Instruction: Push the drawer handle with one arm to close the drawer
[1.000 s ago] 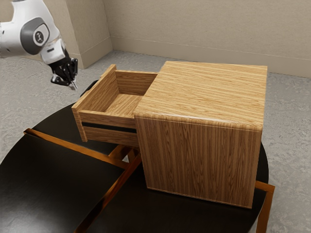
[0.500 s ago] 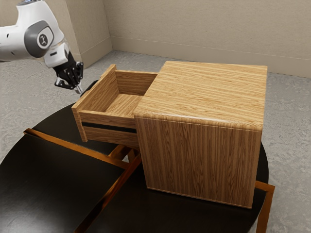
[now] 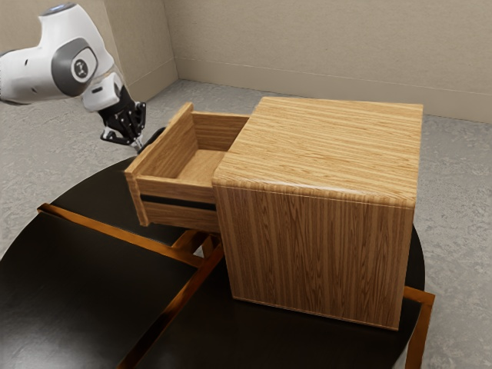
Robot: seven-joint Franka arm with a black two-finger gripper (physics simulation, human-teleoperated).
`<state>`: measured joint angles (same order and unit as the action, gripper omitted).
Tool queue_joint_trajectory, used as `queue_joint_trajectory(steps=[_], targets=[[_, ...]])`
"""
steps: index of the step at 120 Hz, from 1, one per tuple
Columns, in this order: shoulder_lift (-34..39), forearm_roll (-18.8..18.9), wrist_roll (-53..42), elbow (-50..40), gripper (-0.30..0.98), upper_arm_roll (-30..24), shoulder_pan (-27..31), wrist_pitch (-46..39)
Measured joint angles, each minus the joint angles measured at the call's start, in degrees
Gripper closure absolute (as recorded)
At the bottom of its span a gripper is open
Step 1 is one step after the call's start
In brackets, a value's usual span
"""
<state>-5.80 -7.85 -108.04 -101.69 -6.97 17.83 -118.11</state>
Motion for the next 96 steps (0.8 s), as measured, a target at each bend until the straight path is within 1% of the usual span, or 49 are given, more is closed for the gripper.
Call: queue_joint_trajectory(steps=[30,59,96], targets=[[-0.84,-0.93,-0.43,0.23,0.79,-1.19,-0.39,-0.69],[-1.46,-1.06,-0.43,0.61,0.79,-2.86,-0.78,-1.25],[-2.40,-0.45,0.38,1.19,0.79,-3.15,-4.32,-1.94]])
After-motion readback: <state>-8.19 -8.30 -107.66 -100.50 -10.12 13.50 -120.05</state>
